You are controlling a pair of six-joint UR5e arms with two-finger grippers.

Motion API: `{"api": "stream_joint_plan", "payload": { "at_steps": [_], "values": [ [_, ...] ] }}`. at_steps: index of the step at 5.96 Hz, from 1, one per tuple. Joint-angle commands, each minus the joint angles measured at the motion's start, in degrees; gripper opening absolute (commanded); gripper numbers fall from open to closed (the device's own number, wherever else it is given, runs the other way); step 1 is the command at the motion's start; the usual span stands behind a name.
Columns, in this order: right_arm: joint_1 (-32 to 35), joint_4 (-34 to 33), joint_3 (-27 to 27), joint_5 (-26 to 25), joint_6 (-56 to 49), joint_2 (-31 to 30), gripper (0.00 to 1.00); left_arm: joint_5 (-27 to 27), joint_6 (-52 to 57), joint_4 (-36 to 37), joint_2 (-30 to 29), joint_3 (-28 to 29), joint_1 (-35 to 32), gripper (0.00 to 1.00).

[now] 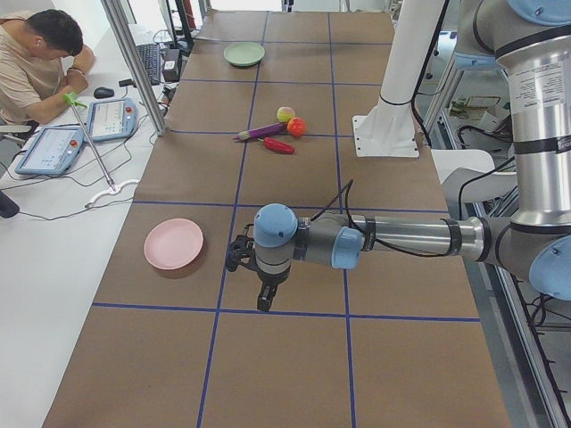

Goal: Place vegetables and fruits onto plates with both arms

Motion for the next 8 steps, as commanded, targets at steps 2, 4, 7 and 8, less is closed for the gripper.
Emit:
{"api": "stream_joint_plan", "payload": {
  "at_steps": [2,4,7,8],
  "values": [
    [-11.2,12.4,-0.3,0.9,3.5,9.0,1.0,-0.3,-0.1,-0.3,-0.8,0.2,0.0,1.0],
    [-23.1,12.7,0.4,0.3,19.6,18.6,1.0,-0.3,0.0,-0.3,-0.8,0.5,0.0,1.0],
    [-46.0,8.1,-0.3,-20.3,43.7,32.1,1.0,-0.3,0.2,-0.3,-0.7,1.3,0.0,1.0],
    [-50.5,-1.4,-0.5,-26.9,44.9,36.9,0.99,-0.3,0.4,-0.2,-0.6,1.6,0.0,1.0]
  ]
}}
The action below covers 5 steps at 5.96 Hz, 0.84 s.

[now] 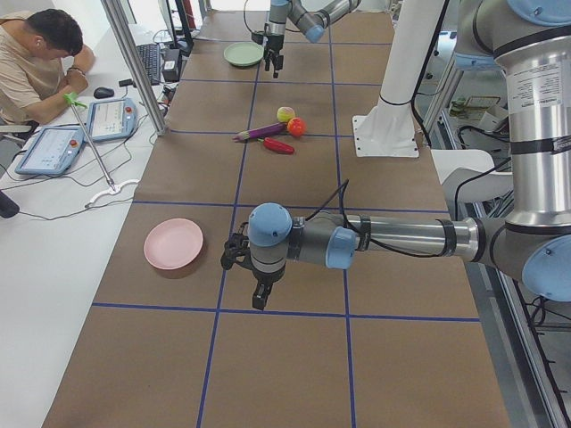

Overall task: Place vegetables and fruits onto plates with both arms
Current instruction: 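Reach the right gripper down to the pale peach and grasp it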

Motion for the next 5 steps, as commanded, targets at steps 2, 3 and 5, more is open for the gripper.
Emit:
{"api": "stream_joint_plan", "payload": {
  "at_steps": [2,3,5],
  "values": [
    [-10.2,-10.7,-5.5,-10.9,8.7,10.3,0.99,0.0,0.2,0.0,0.2,0.5,0.0,1.0],
    [-12.2,-10.8,-7.2,-13.5,8.9,10.9,0.99,0.0,0.2,0.0,0.2,0.5,0.0,1.0],
    [-13.0,-10.9,-8.9,-14.1,9.6,12.0,0.99,0.0,0.3,0.0,0.3,0.5,0.1,1.0]
  ]
}}
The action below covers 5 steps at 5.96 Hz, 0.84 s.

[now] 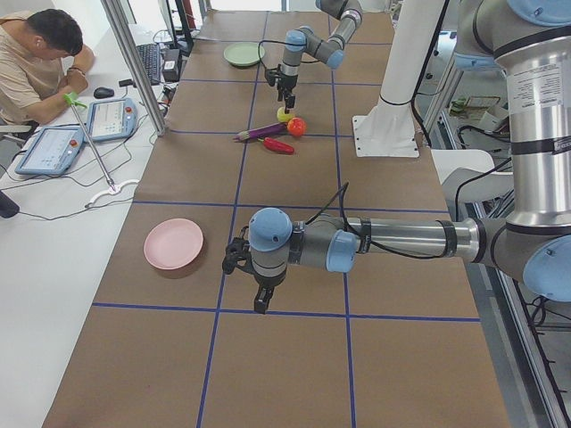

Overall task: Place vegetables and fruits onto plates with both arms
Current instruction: 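Reach the right gripper down to the pale peach and grasp it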

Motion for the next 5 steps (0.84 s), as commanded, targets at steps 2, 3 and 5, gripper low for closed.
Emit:
{"api": "stream_joint_plan", "payload": {
  "at_steps": [2,3,5],
  "values": [
    [-0.5,0.2,-4.6,-0.4,0.7,3.4,0.99,0.0,0.0,0.0,0.0,0.0,0.1,1.0],
    [-0.5,0.2,-4.6,-0.3,0.7,3.4,0.99,0.0,0.0,0.0,0.0,0.0,0.1,1.0],
    [-0.5,-0.2,-4.0,0.5,0.3,3.3,0.52,0.0,-0.1,0.0,0.0,0.0,0.1,1.0]
  ]
}}
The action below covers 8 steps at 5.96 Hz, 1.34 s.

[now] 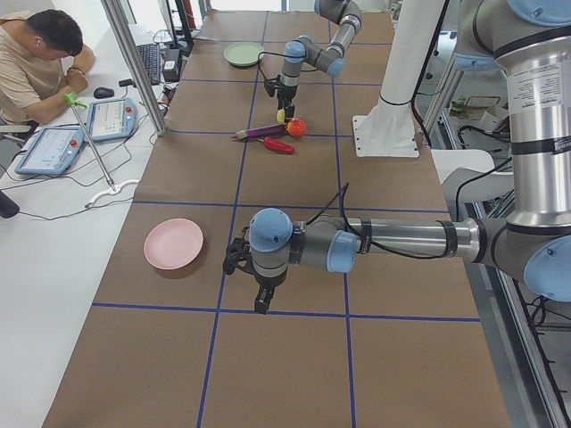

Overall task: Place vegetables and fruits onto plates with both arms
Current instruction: 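Carry the peach with the right gripper onto the pale green plate and release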

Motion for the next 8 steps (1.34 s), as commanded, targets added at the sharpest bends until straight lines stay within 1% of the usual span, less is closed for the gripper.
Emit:
{"api": "stream_joint_plan", "payload": {
  "at_steps": [1,2,3,4,5,6,7,8],
  "values": [
    [0.4,-0.3,0.8,3.7,0.1,-0.2,0.01,0.0,-0.1,0.0,0.0,0.0,0.0,1.0],
    [1.2,-0.4,2.2,4.1,0.1,-0.4,0.0,0.0,-0.1,0.0,0.0,0.0,0.0,1.0],
    [3.6,-2.6,5.4,6.4,0.0,-0.7,0.0,0.0,-0.1,0.0,0.0,0.0,0.0,1.0],
    [7.4,-3.9,6.6,9.4,-0.9,-1.2,0.0,0.0,-0.1,0.1,0.0,0.0,0.0,1.0],
    [11.4,-3.4,6.7,12.2,-3.2,-4.1,0.0,0.0,-0.1,0.0,0.0,0.0,0.0,1.0],
    [16.9,-3.3,6.6,13.9,-8.4,-7.5,0.0,0.0,-0.1,0.1,0.0,0.0,0.0,1.0],
    [23.5,-3.2,6.7,17.3,-13.3,-13.0,0.0,-0.1,0.0,0.1,0.1,0.0,0.0,1.0],
    [29.9,-3.3,6.2,22.5,-27.9,-17.4,0.0,0.0,0.1,0.0,0.0,0.1,0.0,1.0]
  ]
}}
